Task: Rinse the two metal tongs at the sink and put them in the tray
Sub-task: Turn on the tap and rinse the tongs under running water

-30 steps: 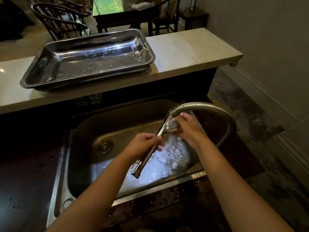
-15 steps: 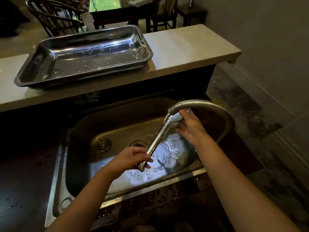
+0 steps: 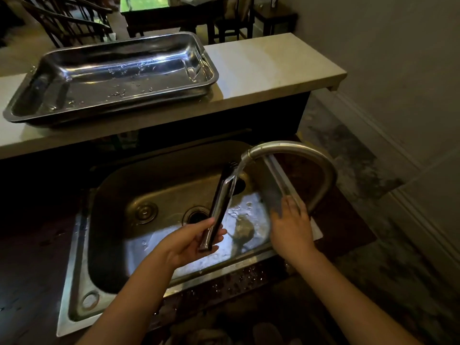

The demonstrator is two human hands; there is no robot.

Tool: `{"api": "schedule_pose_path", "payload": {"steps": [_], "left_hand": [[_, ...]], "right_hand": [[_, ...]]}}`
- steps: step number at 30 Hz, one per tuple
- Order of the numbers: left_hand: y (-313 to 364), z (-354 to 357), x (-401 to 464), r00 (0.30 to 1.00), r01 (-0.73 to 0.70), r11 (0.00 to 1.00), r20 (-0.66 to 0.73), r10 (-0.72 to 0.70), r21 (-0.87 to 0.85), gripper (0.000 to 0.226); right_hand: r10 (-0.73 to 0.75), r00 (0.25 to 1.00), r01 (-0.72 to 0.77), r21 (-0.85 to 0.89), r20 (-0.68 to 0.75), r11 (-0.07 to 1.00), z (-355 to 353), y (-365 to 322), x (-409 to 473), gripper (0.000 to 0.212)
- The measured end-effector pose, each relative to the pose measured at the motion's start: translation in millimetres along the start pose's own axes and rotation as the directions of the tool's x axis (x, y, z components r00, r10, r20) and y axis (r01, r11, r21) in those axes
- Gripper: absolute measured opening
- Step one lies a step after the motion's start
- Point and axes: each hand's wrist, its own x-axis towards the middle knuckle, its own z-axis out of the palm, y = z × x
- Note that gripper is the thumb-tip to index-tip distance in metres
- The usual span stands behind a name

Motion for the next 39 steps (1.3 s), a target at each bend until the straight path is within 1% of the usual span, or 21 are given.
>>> {"api": "schedule_pose_path", "payload": {"steps": [3,5,7,10,13,16,17,18,20,21,22,24,29,31,32,34,37,39], "left_hand": [[1,5,3,0.998,0.052,0.998,0.029,-0.053,0.029,0.029],[-2,10,4,0.997,0.067,0.998,0.041,-0.067,0.02,0.031],[-5,14,5,0.997,0.064,0.998,0.045,-0.063,-0.015,0.031],[-9,21,3,0.997,0.075,0.997,0.038,-0.073,-0.035,0.03],[-8,23,1,0.998,0.068,0.997,0.017,-0.068,-0.02,0.032],[-7,22,-2,0.998,0.049,0.999,0.034,-0.048,-0.006,0.031],[-6,22,-3,0.999,0.041,0.999,0.035,-0.041,-0.004,0.032],[-6,23,-3,0.999,0.034,0.999,0.032,-0.034,-0.002,0.033],[-5,25,-3,0.999,0.029,1.0,0.03,-0.028,-0.006,0.03],[-4,27,-3,0.999,0.026,1.0,0.035,-0.026,-0.015,0.028],[-4,29,-3,0.999,0.025,0.999,0.041,-0.024,-0.026,0.027],[-4,32,-2,0.999,0.029,0.999,0.04,-0.027,-0.035,0.027],[-5,35,2,1.0,0.018,0.999,0.013,-0.018,-0.037,0.026],[-7,35,2,1.0,0.009,1.0,-0.01,-0.009,-0.006,0.025],[-8,34,2,1.0,0.004,1.0,-0.028,-0.003,0.023,0.025],[-11,33,0,0.996,-0.026,0.997,-0.088,0.033,0.074,0.024],[-18,33,-9,0.977,-0.109,0.984,-0.165,0.132,0.142,0.017],[-23,35,-16,0.95,-0.186,0.97,-0.223,0.218,0.156,0.016]], "right_hand": [[0.001,0.998,0.001,0.03,-0.069,1.0,2,1,-1,0.061],[-0.01,0.995,0.015,0.042,-0.101,0.999,2,1,-2,0.063],[-0.031,0.995,0.034,0.029,-0.098,0.999,4,0,-3,0.061],[-0.014,0.996,0.017,0.038,-0.083,0.999,4,0,-1,0.061],[0.026,0.997,-0.015,0.16,-0.067,0.987,8,-2,0,0.064],[0.055,0.996,-0.029,0.315,-0.072,0.949,13,-2,0,0.068],[0.057,0.996,-0.025,0.4,-0.068,0.916,12,-3,1,0.07],[0.061,0.996,-0.023,0.514,-0.057,0.858,11,-3,1,0.071],[0.078,0.995,-0.014,0.717,-0.055,0.697,7,-3,1,0.072],[0.092,0.993,-0.008,0.763,-0.068,0.647,6,-3,-1,0.073],[0.105,0.991,-0.004,0.78,-0.08,0.626,6,-3,-5,0.074],[0.111,0.989,0.005,0.783,-0.094,0.622,10,-5,-16,0.076],[0.068,0.996,0.001,0.784,-0.055,0.621,10,-1,-26,0.076],[0.06,0.998,-0.012,0.782,-0.033,0.624,5,2,-25,0.074],[0.066,0.997,-0.017,0.786,-0.03,0.618,2,2,-25,0.071],[0.1,0.993,-0.015,0.788,-0.059,0.616,-2,-2,-26,0.056],[0.218,0.968,-0.063,0.727,-0.121,0.683,-7,-20,-27,0.037],[0.23,0.963,-0.066,0.705,-0.14,0.706,-13,-36,-24,0.032]]}}
